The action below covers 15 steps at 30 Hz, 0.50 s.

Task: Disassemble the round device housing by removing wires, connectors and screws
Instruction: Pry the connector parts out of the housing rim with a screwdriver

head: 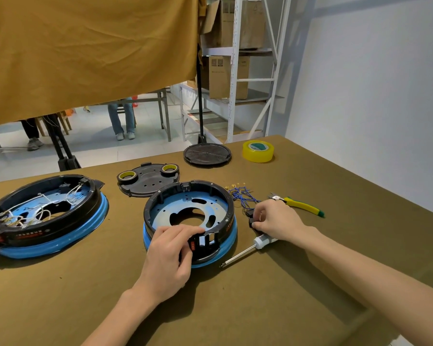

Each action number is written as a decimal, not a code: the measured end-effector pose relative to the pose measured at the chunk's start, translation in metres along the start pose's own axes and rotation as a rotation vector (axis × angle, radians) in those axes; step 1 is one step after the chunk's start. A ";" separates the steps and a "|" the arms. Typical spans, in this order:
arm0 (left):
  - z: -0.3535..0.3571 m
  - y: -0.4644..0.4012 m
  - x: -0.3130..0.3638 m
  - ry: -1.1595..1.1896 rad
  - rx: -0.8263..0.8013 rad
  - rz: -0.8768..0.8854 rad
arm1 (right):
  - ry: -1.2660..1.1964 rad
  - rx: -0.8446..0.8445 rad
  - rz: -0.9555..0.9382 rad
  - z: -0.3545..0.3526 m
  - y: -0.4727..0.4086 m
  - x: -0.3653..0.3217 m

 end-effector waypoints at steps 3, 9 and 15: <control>-0.001 0.000 0.000 -0.003 0.001 0.000 | 0.007 -0.016 -0.017 -0.005 0.004 0.003; -0.002 0.000 0.002 -0.003 -0.011 -0.005 | -0.180 -0.247 -0.222 -0.013 0.033 0.006; -0.005 0.002 -0.002 -0.019 -0.005 -0.002 | 0.041 -0.132 -0.467 -0.002 0.059 0.005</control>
Point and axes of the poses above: each hand's wrist, its own y-axis away from the middle knuckle, its own z-axis out of the palm, x = y × z, the point moved 2 cm from there along -y, towards the middle knuckle, and after that the axes turned 1 degree about y, right-handed, at the moved point
